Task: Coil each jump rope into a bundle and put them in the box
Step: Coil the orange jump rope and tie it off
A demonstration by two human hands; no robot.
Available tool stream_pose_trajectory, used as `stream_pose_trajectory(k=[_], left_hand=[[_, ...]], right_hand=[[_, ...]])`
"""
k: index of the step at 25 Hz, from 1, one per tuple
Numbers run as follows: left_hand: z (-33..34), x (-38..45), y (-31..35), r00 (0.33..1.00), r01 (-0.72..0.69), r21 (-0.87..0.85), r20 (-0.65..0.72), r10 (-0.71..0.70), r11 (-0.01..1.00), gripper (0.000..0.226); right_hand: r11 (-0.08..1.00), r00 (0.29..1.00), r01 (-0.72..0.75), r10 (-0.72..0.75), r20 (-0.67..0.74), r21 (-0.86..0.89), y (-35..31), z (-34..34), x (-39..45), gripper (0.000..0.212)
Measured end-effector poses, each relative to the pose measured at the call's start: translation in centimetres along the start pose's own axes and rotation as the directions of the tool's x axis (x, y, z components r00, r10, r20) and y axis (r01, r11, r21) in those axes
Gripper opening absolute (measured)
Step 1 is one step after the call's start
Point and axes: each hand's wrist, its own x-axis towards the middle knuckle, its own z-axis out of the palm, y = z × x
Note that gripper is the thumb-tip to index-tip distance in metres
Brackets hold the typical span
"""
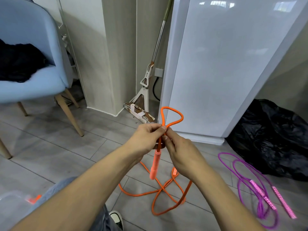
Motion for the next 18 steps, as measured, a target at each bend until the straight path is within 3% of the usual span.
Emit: stream_pose_trajectory(k=[2,4,7,10,13,15,18], left_hand=[[0.1,0.0,0.3,0.998,-0.058,0.013,-0.016,0.058,0.998,0.025],[0.1,0.2,1.1,0.993,-0.094,-0.173,-0.087,0.079,0.981,0.021],[-1.9,2.7,2.3,0.966,-0.118,-0.533,-0.257,-0.027,0.838,0.020],[-4.8,4.8,2.3,0.942,-0.094,-0.702,-0.293,-0.166,0.706,0.025],[-6.7,5.7,1.6,0.899,-0.152,-0.610,-0.412,-0.148,0.778,0.029],[-7.5,5.9,1.2,0.838,-0.211,-0.472,-0.539,-0.091,0.856,0.028],[-7.8,6.0,0.8,0.776,-0.155,-0.220,-0.631,-0.019,0.963,0.024]], right_hand=[[1.000,1.000,0.022,-0.022,-0.018,0.005,-0.4,0.0,0.0,0.023],[0.999,0.999,0.027,-0.027,-0.018,0.029,-0.6,-0.2,0.1,0.024],[1.000,0.997,-0.005,0.004,0.076,0.018,-0.3,-0.7,-0.1,0.033],[1.000,0.976,-0.017,0.022,0.215,-0.021,1.0,-1.5,-0.1,0.032],[0.991,0.954,-0.134,0.130,0.272,-0.005,3.2,-3.2,0.1,0.030],[0.977,0.958,-0.211,0.210,0.195,-0.014,4.7,-4.7,0.1,0.024],[0.954,0.953,-0.278,0.289,0.091,-0.115,6.1,-6.1,-0.3,0.023]])
